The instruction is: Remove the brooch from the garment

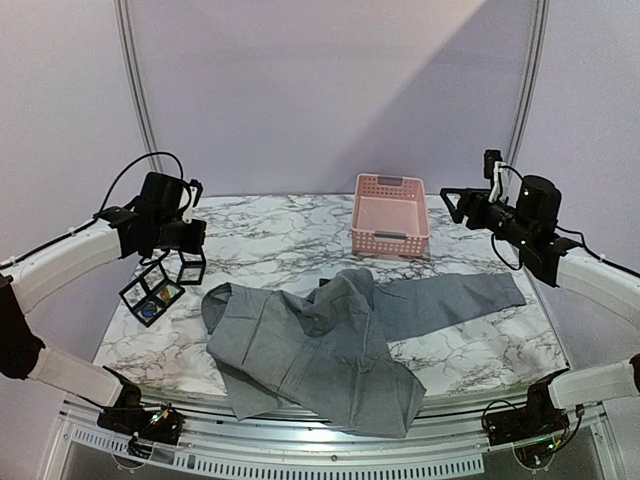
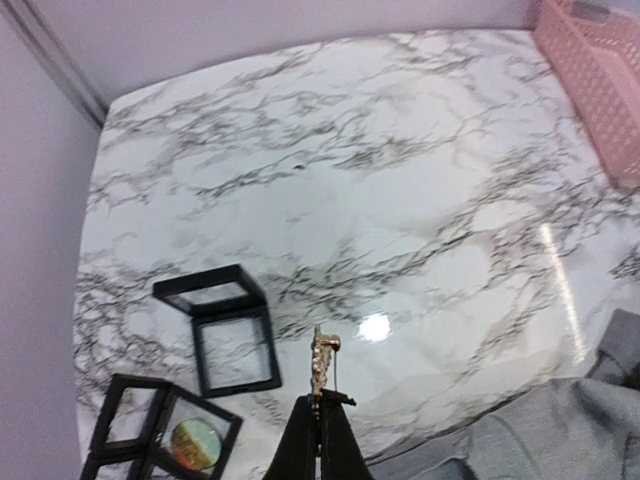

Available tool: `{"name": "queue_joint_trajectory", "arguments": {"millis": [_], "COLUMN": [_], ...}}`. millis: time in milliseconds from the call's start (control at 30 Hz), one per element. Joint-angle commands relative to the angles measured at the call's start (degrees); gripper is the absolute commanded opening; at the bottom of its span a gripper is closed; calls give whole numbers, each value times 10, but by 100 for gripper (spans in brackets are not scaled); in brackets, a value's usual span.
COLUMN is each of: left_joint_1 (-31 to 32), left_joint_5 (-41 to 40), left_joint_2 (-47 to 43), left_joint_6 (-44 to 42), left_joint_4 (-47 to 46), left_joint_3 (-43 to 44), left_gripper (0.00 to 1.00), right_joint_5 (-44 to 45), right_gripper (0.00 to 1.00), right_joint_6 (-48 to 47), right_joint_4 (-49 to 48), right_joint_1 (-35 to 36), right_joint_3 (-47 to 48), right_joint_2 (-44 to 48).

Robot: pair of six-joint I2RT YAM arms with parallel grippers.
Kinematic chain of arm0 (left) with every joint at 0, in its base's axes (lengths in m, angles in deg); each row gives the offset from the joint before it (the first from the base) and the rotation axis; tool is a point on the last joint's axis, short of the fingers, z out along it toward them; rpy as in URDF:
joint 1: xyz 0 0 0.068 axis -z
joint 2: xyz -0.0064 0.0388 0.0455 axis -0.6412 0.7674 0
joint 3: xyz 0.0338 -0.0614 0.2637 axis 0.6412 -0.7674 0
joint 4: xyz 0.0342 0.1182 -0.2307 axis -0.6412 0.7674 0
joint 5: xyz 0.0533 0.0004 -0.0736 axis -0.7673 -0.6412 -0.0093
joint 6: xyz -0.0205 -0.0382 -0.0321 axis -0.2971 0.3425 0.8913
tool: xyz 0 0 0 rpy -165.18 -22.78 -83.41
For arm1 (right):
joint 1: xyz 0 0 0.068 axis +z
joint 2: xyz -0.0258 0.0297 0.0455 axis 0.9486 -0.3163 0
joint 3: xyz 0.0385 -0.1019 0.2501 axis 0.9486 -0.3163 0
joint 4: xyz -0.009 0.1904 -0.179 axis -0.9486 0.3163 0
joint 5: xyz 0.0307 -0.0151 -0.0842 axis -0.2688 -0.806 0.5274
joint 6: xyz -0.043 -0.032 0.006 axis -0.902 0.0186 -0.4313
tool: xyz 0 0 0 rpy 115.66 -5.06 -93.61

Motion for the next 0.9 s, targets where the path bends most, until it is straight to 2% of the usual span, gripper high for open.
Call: {"name": "queue_joint_trajectory", "arguments": {"millis": [0, 133, 400, 867], "left_joint_1": [-9, -15, -18, -20], "left_joint_5": [-140, -179, -201, -255], "left_joint_2": [17, 53, 131, 253], "left_joint_6": [-50, -57, -51, -73], "left_joint_4": [80, 105, 131, 145], "left_joint_3": [0, -1, 7, 101], "left_gripper": [0, 0, 0, 0], "right_joint_5": [28, 20, 7, -13], "right_gripper": [78, 80, 80, 81], "right_joint_6": [-27, -22, -16, -14], "right_joint_4": [27, 21, 18, 14], "right_joint_1": [-18, -21, -22, -21], "right_joint_3": [-9, -14, -22, -25], "right_joint_2": [27, 33, 38, 44]}}
